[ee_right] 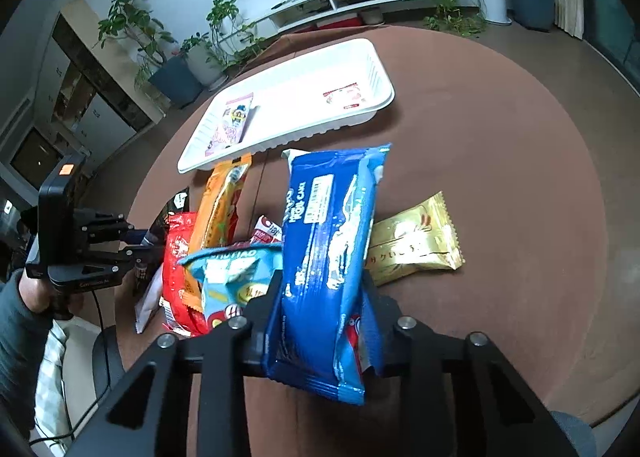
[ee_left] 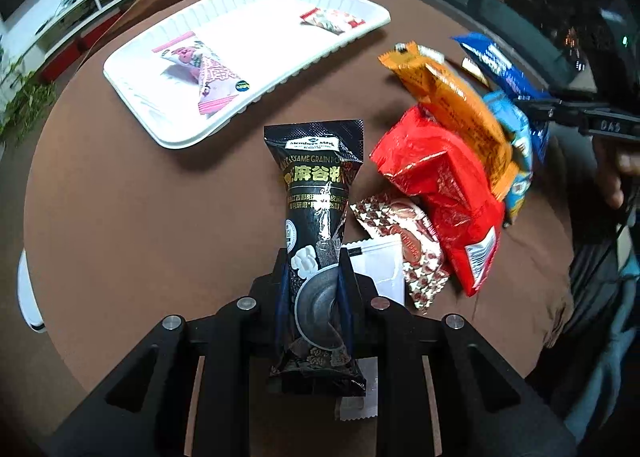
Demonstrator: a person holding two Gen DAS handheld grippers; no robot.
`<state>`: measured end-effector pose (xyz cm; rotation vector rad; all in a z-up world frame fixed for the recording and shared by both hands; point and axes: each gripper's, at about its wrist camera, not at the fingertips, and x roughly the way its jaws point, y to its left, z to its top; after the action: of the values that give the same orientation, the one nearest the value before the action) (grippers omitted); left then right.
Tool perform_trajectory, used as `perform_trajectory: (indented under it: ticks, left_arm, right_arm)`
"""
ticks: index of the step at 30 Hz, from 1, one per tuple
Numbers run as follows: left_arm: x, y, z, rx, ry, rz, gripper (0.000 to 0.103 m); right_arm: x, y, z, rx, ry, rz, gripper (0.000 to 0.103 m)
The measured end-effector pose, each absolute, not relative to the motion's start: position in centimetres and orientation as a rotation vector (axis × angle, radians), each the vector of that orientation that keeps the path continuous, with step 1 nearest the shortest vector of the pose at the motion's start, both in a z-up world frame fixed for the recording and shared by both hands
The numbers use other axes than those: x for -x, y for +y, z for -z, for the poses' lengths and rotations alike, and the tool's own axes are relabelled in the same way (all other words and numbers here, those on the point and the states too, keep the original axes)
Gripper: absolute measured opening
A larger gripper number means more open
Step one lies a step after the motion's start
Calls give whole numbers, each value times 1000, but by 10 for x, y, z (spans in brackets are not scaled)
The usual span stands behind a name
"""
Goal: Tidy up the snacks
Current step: 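Grasp the black sesame bar with the left tool while the right tool grasps the blue biscuit pack, then carry both packets into the white tray and open both tools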
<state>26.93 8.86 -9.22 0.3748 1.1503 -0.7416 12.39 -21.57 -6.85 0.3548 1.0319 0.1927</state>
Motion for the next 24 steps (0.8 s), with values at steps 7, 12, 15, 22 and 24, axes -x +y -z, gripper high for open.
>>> perform_trajectory:
  ticks: [7,12,15,22,24]
  left_arm:
    - [-265,116,85,-224,1123,724,19]
    - [-251,136,61,-68,1070,734,19]
    - [-243,134,45,21,1025,743,19]
    - [-238,133,25,236,941,696,19]
    - [-240,134,24,269,934,667,19]
  right_arm:
    - [-117,-228,61,-462,971,-196,32]
    - [-115,-242,54,-592,893,-238,32]
    - [-118,-247,54,-670,880,-291,32]
    - [-134,-248,56,-725,882,-340,32]
    - [-142,-257,53,-729,871,-321,32]
